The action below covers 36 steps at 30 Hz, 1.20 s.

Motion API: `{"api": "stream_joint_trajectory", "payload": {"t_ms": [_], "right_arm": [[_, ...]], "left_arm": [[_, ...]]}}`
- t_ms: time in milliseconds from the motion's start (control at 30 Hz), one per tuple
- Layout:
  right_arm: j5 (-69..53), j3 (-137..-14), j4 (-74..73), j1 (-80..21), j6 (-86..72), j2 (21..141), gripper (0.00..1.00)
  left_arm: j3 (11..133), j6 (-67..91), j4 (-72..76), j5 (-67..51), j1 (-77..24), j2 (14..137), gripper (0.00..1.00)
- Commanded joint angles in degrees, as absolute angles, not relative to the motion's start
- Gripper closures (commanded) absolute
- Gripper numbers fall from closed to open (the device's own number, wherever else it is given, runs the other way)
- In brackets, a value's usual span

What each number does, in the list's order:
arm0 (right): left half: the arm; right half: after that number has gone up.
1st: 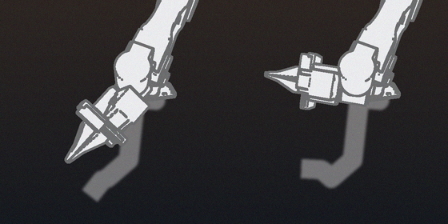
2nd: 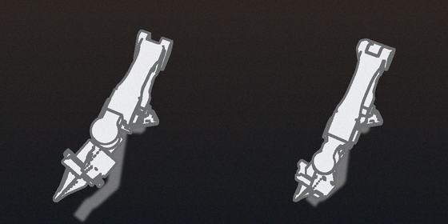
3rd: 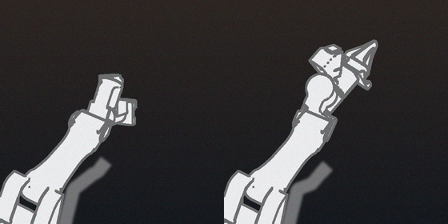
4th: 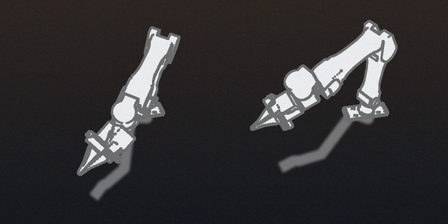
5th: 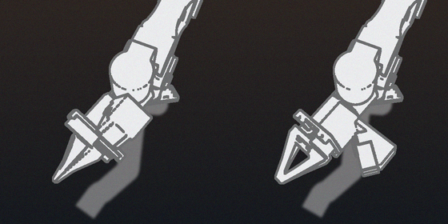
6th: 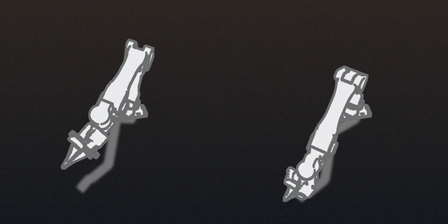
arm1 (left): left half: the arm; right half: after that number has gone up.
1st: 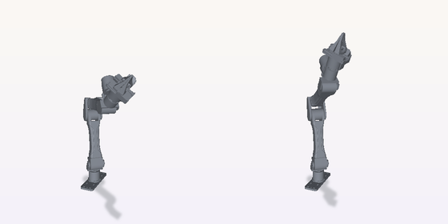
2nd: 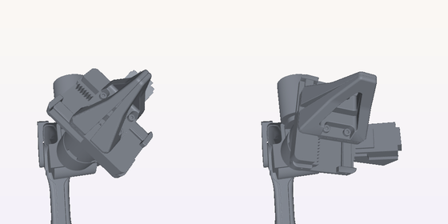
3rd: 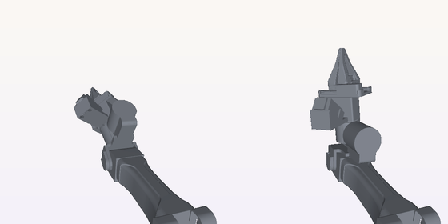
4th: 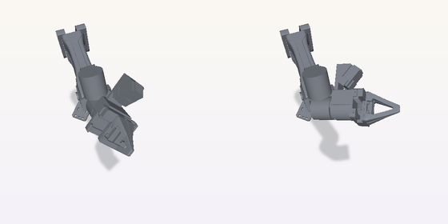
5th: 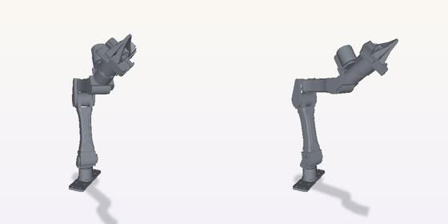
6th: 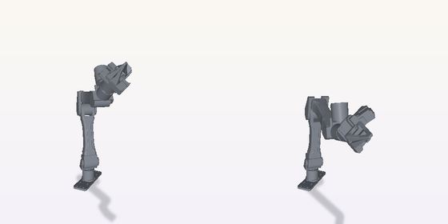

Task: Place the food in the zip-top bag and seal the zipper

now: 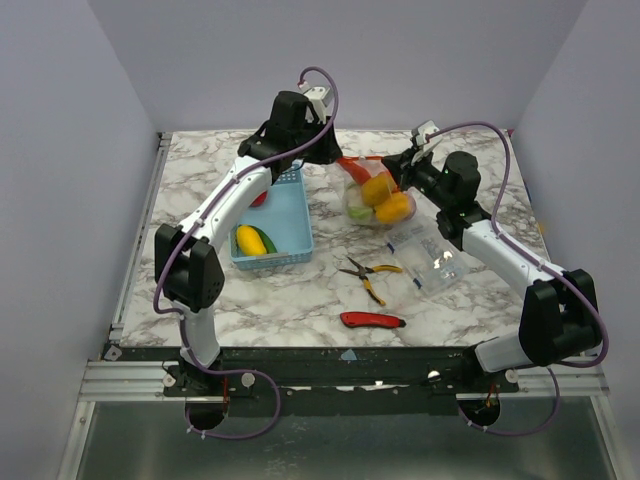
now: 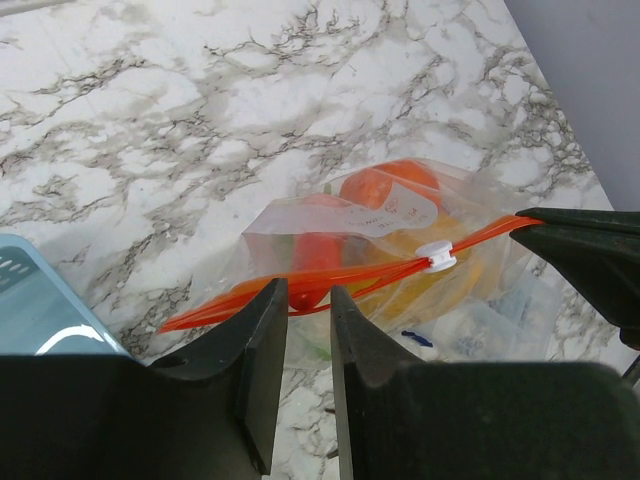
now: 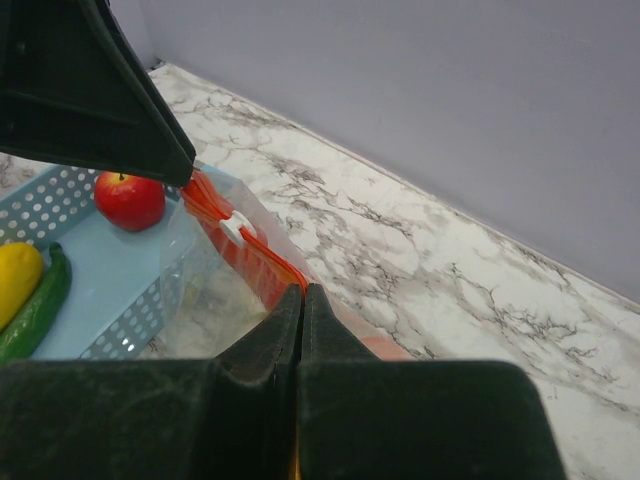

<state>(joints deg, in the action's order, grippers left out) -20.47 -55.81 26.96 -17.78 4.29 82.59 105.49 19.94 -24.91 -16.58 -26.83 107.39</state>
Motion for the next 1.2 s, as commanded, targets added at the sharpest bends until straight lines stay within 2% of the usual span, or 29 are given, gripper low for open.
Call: {"api": "stream_joint_trajectory", "payload": {"t_ms": [0, 67, 267, 467, 667, 767, 1167], "right_arm": [[-21.7, -55.9, 31.2, -17.6, 4.0, 81.5, 1.0], [-21.9, -55.9, 31.2, -17.6, 3.9, 81.6, 1.0], [-21.9, -55.9, 31.5, -17.6, 3.6, 81.8, 1.0], [-22.0, -55.8, 31.4, -17.6, 3.7, 82.0, 1.0], [-22.2, -55.9, 31.8, -17.6, 3.3, 82.0, 1.0], [-22.4, -55.9, 31.6, -17.6, 3.3, 82.0, 1.0], [-22.6, -56.5, 30.8, -17.5, 3.6, 82.1, 1.0]], "left_arm": [[107.8, 19.0, -25.3, -17.5, -26.6, 109.1, 0.76], [108.5, 18.9, -26.3, -17.7, -26.6, 109.7, 0.8], [107.2, 19.5, -26.7, -18.2, -26.6, 109.8, 0.79], [104.2, 21.2, -26.4, -19.4, -26.8, 108.3, 0.7], [98.2, 24.2, -22.9, -18.2, -26.8, 105.1, 0.69], [93.4, 25.6, -18.4, -17.0, -27.0, 102.2, 0.61], [93.6, 25.2, -19.1, -15.8, -27.4, 98.7, 0.57]]}}
